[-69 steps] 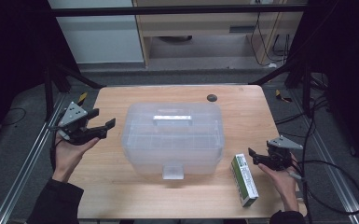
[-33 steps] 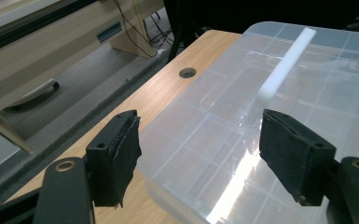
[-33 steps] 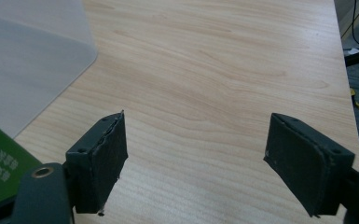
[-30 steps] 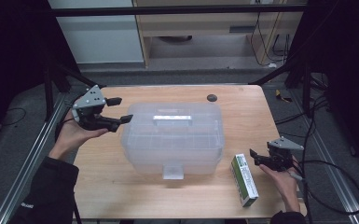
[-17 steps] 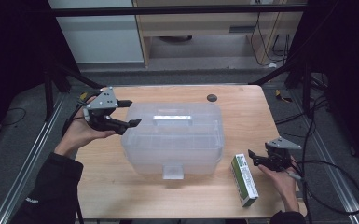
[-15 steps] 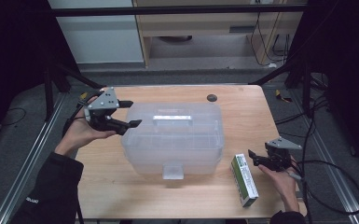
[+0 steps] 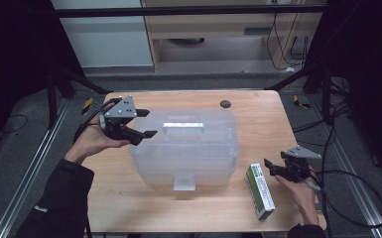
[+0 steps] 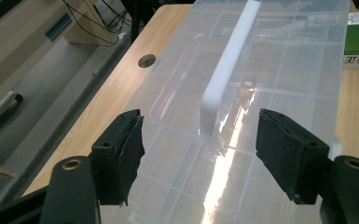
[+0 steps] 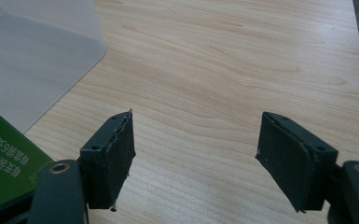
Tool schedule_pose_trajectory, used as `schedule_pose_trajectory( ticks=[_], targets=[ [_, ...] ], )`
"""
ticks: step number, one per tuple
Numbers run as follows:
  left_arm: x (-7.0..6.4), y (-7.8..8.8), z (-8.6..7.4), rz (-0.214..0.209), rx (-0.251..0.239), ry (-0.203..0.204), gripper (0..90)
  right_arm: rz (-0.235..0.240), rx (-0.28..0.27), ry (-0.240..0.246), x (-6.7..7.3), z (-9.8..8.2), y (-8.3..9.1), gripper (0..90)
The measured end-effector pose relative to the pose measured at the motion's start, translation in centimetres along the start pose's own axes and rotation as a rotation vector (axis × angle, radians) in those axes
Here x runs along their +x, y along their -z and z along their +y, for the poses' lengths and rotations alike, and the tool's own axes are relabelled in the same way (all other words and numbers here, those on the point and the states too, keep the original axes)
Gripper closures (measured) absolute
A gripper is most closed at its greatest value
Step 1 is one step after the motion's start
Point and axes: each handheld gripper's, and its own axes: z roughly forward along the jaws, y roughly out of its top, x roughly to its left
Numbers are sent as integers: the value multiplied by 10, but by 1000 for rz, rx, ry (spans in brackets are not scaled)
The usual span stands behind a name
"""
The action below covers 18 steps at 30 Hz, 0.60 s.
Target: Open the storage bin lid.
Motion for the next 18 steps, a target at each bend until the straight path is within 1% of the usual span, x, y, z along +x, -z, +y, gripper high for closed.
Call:
schedule_pose_trajectory(
  ticks=[1,5,6,7,12,15,18],
  targets=[
    [-1,-3,2,-9,4,-8,313,5,1,-13,0,1,1,289],
    [-2,-7,4,-18,18,-20,313,-3,-6,-3,-1,1,1,311],
    [-1,-10,5,-36,1,-48,314,-4,-6,-3,-1,1,1,315],
    [-2,-12,6,-37,6,-56,314,-2,-5,-4,0,1,1,320],
    [-3,-16,10,-39,20,-63,317,-2,-1,-3,0,1,1,338],
    [-4,-18,12,-43,25,-59,323,-1,0,-2,0,1,1,352],
    [-4,-20,15,-42,38,-69,337,0,1,-1,0,1,1,363]
  ],
)
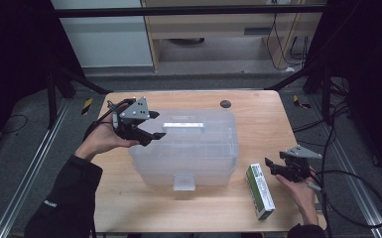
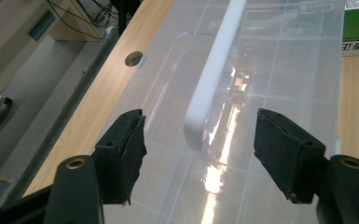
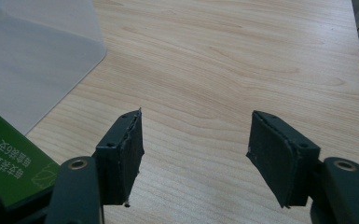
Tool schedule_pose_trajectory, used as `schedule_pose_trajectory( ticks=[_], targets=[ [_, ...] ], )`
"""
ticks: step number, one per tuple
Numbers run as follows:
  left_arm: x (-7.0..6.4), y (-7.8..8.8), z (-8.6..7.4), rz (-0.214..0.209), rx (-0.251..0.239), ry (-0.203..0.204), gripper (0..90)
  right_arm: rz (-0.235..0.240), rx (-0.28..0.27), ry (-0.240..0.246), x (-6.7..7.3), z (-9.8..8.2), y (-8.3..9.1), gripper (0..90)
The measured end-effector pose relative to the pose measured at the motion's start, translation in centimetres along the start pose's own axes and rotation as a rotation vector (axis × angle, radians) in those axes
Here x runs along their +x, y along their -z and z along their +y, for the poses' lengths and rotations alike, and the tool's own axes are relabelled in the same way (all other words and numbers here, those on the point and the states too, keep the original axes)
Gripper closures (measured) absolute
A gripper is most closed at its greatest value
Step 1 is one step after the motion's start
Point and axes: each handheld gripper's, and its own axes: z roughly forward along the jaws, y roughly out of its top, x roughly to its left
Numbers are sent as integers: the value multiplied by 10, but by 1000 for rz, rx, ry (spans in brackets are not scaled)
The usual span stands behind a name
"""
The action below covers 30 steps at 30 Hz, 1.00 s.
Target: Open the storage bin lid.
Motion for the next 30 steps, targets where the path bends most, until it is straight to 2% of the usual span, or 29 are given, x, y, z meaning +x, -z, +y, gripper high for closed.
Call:
schedule_pose_trajectory(
  ticks=[1,5,6,8,9,10,11,19,20,30],
  targets=[
    [-2,1,0,12,28,23,346,0,2,1,0,0,0,372],
    [-1,-3,3,1,21,0,353,3,5,2,0,0,0,382],
    [-2,-2,3,5,41,9,356,4,7,2,0,0,0,385],
    [-2,-5,4,7,50,7,364,6,8,4,0,0,0,392],
    [-2,-8,5,-5,44,-12,374,8,11,5,0,0,0,399],
    [-2,-8,5,-5,44,-12,380,8,11,5,0,0,0,399],
    [-2,-10,6,4,64,-11,384,11,13,4,0,0,-1,402],
    [-3,-16,11,4,93,-29,416,13,22,-1,0,-1,-1,422],
    [-3,-18,12,-2,83,-39,420,13,24,-1,0,0,-1,425],
    [-3,-25,16,-6,104,-58,456,18,28,6,0,-1,-1,445]
  ],
)
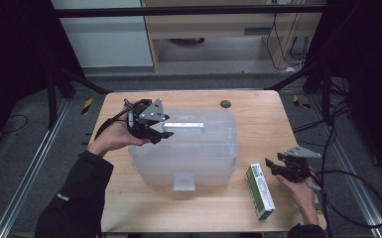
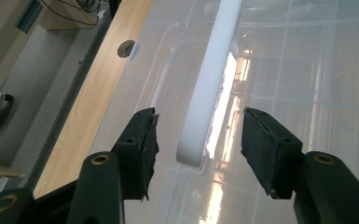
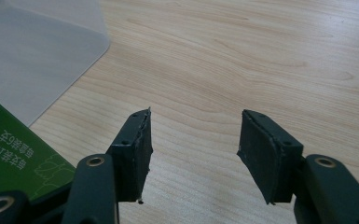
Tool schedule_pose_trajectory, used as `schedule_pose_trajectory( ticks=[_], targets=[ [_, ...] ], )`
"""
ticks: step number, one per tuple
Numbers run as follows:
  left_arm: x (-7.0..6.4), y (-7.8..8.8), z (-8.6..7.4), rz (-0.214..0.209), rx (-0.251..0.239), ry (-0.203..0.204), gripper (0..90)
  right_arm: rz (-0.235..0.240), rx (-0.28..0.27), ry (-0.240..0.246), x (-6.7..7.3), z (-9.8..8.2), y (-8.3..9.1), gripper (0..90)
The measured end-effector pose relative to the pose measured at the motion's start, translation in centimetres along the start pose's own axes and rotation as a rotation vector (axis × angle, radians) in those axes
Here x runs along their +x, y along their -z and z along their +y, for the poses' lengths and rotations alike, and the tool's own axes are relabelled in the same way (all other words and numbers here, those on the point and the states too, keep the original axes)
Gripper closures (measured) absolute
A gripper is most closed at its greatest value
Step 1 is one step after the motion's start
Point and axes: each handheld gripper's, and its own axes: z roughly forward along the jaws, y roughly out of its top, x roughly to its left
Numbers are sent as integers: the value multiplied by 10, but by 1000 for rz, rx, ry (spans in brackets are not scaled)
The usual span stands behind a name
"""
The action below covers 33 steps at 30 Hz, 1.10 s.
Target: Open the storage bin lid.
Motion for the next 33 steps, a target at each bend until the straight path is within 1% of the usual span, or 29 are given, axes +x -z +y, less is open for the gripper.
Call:
schedule_pose_trajectory(
  ticks=[1,2,7,13,17,18,24,27,30,32,33],
  targets=[
    [0,0,0,-1,7,-8,460,0,1,0,0,0,0,446],
    [0,-1,0,0,1,0,464,1,3,1,0,0,0,448],
    [0,-4,2,-1,17,-13,485,3,8,2,1,0,0,452],
    [-1,-9,4,-3,24,-24,523,6,10,5,0,0,-1,459],
    [-1,-10,5,-6,43,-33,537,7,14,12,0,-1,-1,462],
    [-1,-10,5,-7,39,-27,541,9,16,9,1,-1,-1,462],
    [-1,-12,5,-6,43,-30,574,8,21,11,1,-1,-2,468],
    [-1,-13,6,-13,52,-33,581,8,22,13,1,-1,-2,470],
    [-1,-14,6,-10,65,-41,605,9,24,14,1,-1,-2,472],
    [-1,-15,7,-11,68,-41,617,10,24,14,1,-1,-2,475],
    [-1,-15,7,-9,65,-35,627,10,25,13,1,-1,-2,476]
  ],
)
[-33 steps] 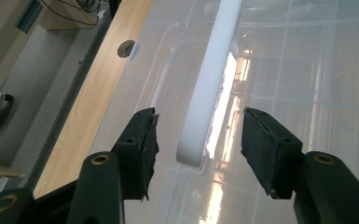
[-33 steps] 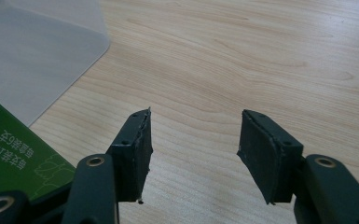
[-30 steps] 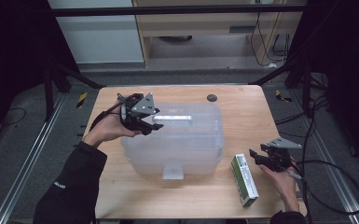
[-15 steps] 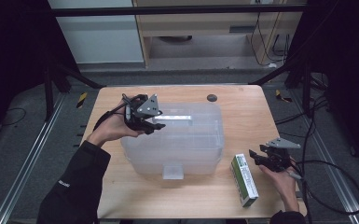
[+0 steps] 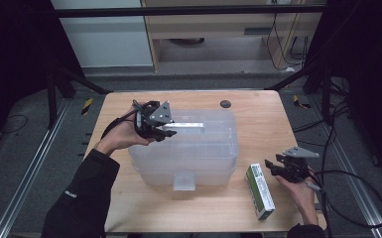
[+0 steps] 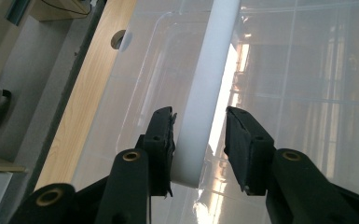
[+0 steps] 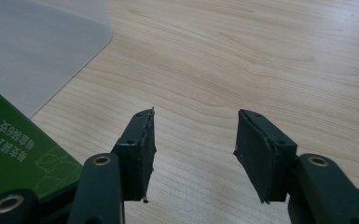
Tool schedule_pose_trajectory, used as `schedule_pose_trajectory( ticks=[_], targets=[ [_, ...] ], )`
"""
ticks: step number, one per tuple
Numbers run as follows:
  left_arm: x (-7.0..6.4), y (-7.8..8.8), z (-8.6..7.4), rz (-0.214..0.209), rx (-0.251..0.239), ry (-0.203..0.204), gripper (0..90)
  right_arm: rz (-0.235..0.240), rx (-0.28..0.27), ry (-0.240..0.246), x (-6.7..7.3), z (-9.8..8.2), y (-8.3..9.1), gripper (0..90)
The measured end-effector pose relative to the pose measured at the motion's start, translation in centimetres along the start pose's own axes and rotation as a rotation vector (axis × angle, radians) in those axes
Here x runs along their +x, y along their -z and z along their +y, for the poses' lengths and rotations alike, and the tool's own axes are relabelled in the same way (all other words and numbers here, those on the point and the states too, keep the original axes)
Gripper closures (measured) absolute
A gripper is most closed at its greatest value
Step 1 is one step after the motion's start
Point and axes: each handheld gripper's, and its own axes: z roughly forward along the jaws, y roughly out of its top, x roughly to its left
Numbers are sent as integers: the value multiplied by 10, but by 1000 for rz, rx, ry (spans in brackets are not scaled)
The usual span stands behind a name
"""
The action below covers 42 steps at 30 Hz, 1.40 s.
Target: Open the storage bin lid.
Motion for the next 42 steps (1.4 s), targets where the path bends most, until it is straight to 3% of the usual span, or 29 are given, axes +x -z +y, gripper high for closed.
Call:
schedule_pose_trajectory(
  ticks=[21,26,42],
  targets=[
    [-5,-4,11,65,50,-57,677,8,9,-2,0,0,-1,486],
    [-6,-6,14,79,84,-89,681,10,11,-4,0,0,-1,488],
    [-8,-7,17,108,101,-122,715,18,11,-5,0,0,0,513]
  ],
)
